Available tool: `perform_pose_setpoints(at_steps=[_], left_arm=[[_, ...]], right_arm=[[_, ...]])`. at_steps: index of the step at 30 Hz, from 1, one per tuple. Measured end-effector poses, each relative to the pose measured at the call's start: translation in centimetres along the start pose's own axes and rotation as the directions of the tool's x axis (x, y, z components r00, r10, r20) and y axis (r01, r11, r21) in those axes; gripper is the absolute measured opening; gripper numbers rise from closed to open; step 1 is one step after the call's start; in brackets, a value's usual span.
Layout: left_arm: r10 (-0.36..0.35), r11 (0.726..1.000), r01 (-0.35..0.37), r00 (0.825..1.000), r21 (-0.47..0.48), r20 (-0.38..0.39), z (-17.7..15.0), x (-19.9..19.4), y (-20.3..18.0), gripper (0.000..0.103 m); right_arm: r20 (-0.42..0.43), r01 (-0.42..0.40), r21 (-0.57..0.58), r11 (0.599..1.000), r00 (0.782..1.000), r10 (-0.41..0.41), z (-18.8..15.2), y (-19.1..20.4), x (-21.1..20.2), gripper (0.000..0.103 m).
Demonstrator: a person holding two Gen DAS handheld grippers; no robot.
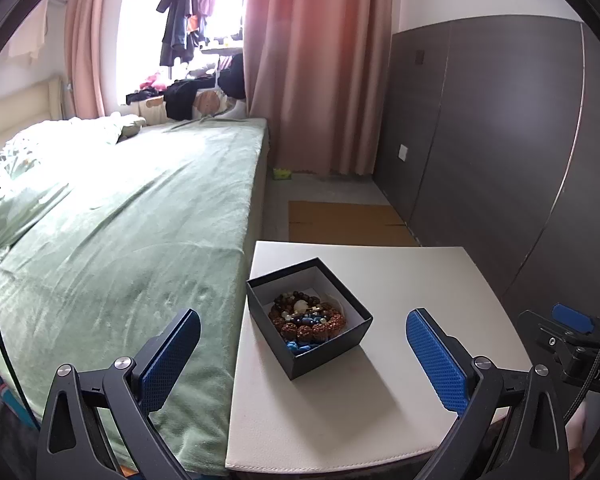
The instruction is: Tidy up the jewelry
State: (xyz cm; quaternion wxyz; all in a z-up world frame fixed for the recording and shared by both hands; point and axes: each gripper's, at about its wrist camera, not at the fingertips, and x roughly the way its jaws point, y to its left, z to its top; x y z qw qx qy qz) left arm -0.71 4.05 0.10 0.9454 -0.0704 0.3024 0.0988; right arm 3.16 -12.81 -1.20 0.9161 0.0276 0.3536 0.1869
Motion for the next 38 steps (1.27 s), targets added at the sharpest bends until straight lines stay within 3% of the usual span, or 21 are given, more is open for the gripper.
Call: perform_pose_setpoints(at_steps=[38], left_arm=[[-0.012,1.000,0.012,1.000,-0.005,-0.014,0.23,0.12,-0.25,0.103]], right_arm=[[0.003,0.008,0.016,1.000,1.000,-0.009,0.04,-0.54,0.18,0.103]])
